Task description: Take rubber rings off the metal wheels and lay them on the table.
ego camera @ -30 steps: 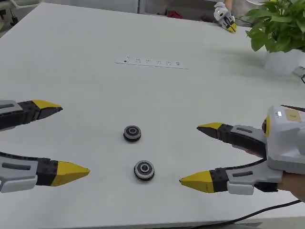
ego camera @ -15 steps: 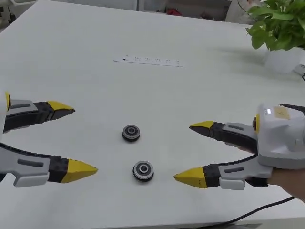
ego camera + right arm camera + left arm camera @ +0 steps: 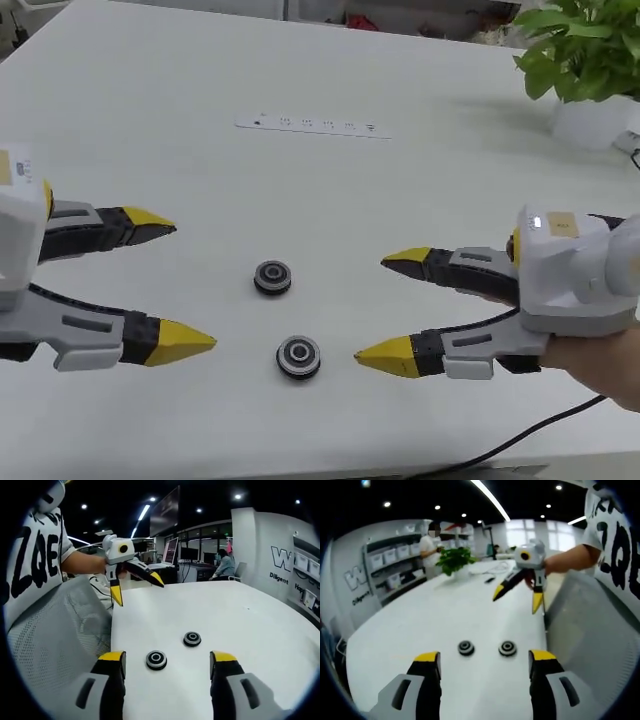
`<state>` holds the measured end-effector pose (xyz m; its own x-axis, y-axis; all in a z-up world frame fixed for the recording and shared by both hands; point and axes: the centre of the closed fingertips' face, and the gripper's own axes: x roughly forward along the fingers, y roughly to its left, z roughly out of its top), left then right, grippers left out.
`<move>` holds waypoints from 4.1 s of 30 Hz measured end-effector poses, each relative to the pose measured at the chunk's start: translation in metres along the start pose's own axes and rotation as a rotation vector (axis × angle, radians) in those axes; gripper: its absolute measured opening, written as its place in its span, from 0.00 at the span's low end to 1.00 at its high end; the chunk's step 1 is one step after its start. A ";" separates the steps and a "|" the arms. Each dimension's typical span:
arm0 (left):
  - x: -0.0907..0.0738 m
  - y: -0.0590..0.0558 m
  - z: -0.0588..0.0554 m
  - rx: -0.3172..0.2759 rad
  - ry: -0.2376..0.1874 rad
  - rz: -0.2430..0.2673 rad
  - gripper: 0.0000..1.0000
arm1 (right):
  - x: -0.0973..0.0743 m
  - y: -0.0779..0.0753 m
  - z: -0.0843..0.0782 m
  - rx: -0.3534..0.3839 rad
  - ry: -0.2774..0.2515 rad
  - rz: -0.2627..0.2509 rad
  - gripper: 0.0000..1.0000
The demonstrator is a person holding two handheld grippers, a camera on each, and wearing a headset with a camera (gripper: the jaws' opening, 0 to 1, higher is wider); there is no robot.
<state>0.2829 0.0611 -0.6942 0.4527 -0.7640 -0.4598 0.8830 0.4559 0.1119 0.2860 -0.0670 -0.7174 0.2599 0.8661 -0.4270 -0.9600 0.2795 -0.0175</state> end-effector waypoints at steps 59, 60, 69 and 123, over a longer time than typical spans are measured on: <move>0.087 -0.036 -0.024 0.047 0.099 -0.239 0.45 | 0.056 0.009 -0.049 -0.042 0.128 0.156 0.39; 0.088 -0.037 -0.025 0.045 0.100 -0.242 0.44 | 0.056 0.010 -0.049 -0.041 0.128 0.157 0.39; 0.097 -0.046 -0.031 0.058 0.119 -0.277 0.38 | 0.061 0.012 -0.053 -0.033 0.134 0.171 0.36; 0.115 -0.057 -0.044 0.081 0.123 -0.260 0.14 | 0.071 0.021 -0.064 0.051 0.120 0.174 0.30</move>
<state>0.2793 -0.0331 -0.7922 0.1964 -0.7872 -0.5846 0.9766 0.2106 0.0445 0.2779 -0.0264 -0.8060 0.0740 0.8482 -0.5246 -0.9820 0.1538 0.1101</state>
